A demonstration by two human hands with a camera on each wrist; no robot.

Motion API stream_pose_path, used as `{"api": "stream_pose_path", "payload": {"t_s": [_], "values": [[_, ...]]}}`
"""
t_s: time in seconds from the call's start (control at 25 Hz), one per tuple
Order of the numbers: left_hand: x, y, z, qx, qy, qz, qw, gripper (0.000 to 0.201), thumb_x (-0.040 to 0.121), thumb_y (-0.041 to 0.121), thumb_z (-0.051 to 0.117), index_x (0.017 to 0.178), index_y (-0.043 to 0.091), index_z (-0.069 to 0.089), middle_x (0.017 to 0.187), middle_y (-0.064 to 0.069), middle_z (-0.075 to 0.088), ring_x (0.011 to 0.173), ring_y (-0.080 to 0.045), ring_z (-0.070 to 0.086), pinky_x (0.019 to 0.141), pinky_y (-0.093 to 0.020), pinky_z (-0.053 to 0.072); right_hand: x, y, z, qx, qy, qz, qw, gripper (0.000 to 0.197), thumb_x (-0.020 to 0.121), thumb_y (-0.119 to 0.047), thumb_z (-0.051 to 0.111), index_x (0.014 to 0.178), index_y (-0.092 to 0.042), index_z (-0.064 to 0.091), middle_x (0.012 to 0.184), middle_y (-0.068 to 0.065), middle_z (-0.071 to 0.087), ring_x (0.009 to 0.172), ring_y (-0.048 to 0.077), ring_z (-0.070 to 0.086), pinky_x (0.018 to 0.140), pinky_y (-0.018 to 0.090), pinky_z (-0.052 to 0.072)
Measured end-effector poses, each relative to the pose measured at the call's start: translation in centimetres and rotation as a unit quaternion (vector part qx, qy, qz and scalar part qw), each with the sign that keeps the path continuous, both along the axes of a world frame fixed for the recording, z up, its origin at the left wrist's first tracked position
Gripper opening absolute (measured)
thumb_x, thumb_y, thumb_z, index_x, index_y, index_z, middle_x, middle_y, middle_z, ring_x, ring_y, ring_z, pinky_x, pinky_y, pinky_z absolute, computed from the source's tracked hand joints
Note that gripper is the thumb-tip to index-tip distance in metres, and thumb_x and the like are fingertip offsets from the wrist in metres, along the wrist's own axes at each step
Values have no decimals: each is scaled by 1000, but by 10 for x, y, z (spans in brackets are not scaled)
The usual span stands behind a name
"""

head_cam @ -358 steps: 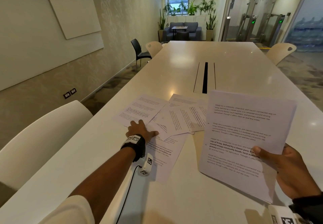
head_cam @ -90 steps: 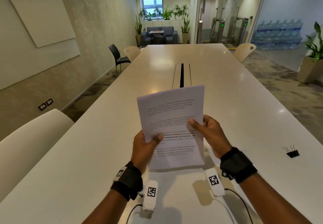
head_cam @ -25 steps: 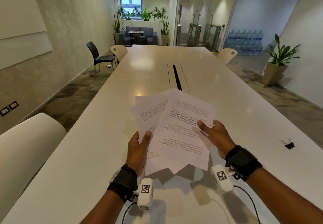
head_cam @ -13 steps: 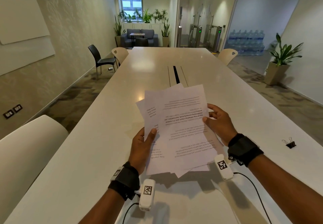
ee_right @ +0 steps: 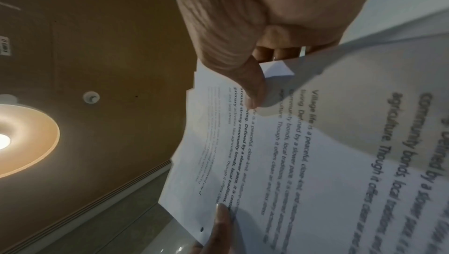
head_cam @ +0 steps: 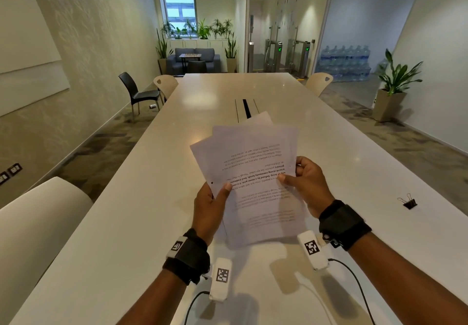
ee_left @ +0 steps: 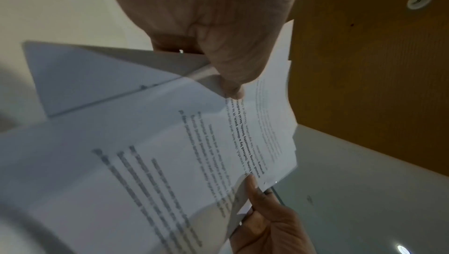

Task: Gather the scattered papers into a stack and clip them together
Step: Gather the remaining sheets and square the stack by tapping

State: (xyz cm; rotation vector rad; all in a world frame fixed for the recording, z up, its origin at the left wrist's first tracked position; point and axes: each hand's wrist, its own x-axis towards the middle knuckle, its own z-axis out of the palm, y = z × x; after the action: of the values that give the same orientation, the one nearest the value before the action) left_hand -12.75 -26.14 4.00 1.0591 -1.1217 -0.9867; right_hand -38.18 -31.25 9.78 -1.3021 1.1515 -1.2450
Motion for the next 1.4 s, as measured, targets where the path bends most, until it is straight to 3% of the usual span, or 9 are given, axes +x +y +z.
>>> {"api": "stream_pose_path", "payload": {"t_s": [0.12,0.2,0.36,0.52,0.88,1.0,1.12,1.32,1.4], "values": [[-4,-2,14,-4,16,7,1000,28,109,25,66,136,18,67,125,2,82,113,-23,80,90,-38,69,0,8,6,-39,7,-12,999,37,92,9,74,116,-18,66,120,4,80,107,27,79,90,44,65],[-6,-1,19,-10,35,0,999,32,107,22,69,138,18,64,127,0,81,112,-22,81,90,-38,69,-2,11,4,-47,3,-9,999,38,91,10,74,115,-19,67,119,3,79,108,27,77,89,40,66],[-12,1,19,-5,63,-19,998,40,100,16,78,137,17,62,128,-6,79,110,-28,81,88,-46,69,-6,18,-12,-25,-37,18,999,48,84,16,77,124,-9,65,120,11,78,112,36,75,84,39,67],[-21,0,17,-7,70,-24,997,36,102,14,74,136,15,62,123,-3,80,106,-30,82,79,-36,69,-5,26,-19,-12,-64,1,998,49,83,20,75,116,-15,66,119,9,78,112,36,74,79,35,67],[-24,-4,32,-38,58,-31,997,49,100,15,76,145,19,54,130,-7,74,110,-30,80,85,-44,70,-11,37,-11,-36,-74,-24,996,53,83,15,79,122,-18,65,120,10,76,113,35,73,86,38,66],[-27,-3,39,-48,42,-34,997,43,104,15,71,144,20,55,130,-7,74,112,-30,79,89,-46,70,-8,40,-7,-49,-76,-38,995,52,85,14,79,120,-23,66,121,11,75,113,37,71,94,51,63],[-25,-5,40,-51,42,-24,998,47,100,15,77,141,21,55,129,-7,73,111,-29,79,88,-45,69,-10,43,-8,-54,-74,-44,995,52,85,15,79,118,-23,66,118,9,76,111,35,71,94,51,63],[-18,-3,20,-1,27,-36,999,51,95,16,83,139,18,57,131,-8,74,113,-30,78,92,-49,69,-15,45,-36,-7,-78,-38,996,56,78,21,79,125,-4,60,122,13,76,117,39,71,96,51,63],[-19,-1,6,14,31,-51,998,49,95,16,84,138,17,60,131,-7,76,115,-30,78,94,-51,68,-10,47,-50,11,-80,-32,996,58,78,21,79,126,-5,61,126,15,75,121,40,70,98,53,62]]}}
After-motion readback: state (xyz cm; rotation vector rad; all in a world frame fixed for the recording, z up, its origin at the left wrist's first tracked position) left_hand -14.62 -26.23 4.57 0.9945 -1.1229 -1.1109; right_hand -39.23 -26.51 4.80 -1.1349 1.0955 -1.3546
